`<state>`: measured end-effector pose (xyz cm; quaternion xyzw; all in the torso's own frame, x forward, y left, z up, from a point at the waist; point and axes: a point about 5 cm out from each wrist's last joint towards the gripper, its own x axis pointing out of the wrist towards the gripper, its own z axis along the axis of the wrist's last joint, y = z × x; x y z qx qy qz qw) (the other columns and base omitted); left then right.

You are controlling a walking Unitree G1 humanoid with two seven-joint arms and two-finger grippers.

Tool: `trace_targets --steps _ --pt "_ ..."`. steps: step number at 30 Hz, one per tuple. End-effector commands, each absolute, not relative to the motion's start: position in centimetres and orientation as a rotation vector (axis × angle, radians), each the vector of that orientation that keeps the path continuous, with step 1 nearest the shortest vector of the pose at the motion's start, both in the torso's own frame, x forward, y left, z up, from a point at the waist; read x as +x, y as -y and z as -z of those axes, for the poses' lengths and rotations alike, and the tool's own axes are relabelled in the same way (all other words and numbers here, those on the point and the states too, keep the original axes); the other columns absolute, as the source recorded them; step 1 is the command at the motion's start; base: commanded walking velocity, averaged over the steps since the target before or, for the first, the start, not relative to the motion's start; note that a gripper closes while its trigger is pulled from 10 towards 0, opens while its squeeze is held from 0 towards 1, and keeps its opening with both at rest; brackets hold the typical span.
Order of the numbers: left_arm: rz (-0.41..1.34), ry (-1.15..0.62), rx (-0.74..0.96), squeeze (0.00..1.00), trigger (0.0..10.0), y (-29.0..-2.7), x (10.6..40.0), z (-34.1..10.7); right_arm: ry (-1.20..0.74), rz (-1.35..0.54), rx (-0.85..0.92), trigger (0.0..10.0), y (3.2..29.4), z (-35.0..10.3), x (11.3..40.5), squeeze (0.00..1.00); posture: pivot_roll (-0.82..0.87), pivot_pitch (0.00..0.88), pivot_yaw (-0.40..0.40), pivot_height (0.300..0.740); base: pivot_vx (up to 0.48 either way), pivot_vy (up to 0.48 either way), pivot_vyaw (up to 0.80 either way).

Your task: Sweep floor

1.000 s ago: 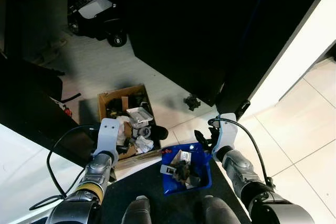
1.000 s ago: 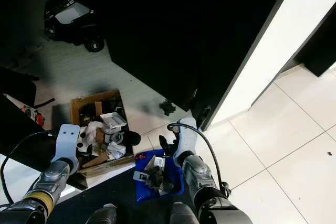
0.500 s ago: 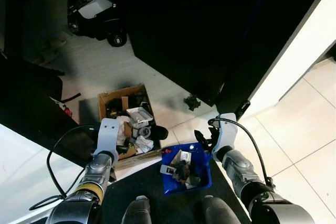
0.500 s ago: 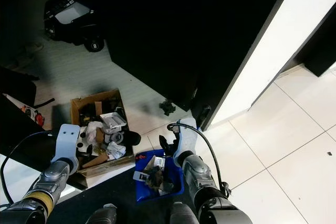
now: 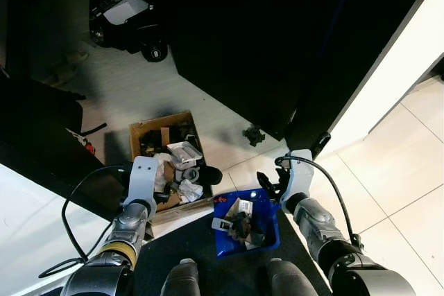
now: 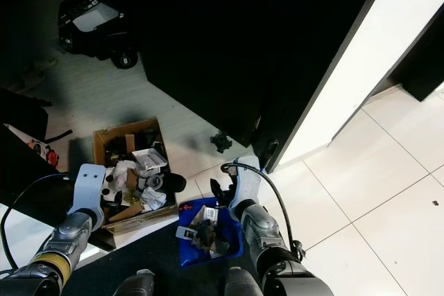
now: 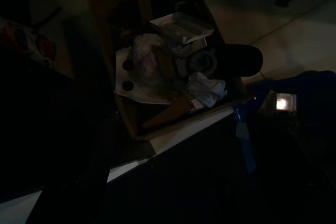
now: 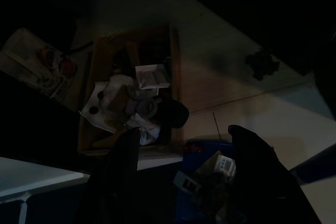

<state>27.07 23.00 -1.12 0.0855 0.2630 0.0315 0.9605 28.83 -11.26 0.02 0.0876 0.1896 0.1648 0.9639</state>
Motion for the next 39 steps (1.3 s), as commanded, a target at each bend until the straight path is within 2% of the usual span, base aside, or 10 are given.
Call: trace_targets --steps 1,39 --pt "-0.062 -0.566 0.165 0.00 10.0 -22.79 26.49 1.76 -0.412 -0.320 0.189 10.0 11.38 0.49 28.43 0.00 -0.09 0.109 0.008 0.740 0.000 0.000 0.00" --pt "-0.061 -0.565 0.163 0.00 10.0 -22.71 26.56 1.73 -0.412 -0.315 0.188 10.0 11.47 0.45 28.51 0.00 -0.09 0.110 0.008 0.740 0.000 0.000 0.00"
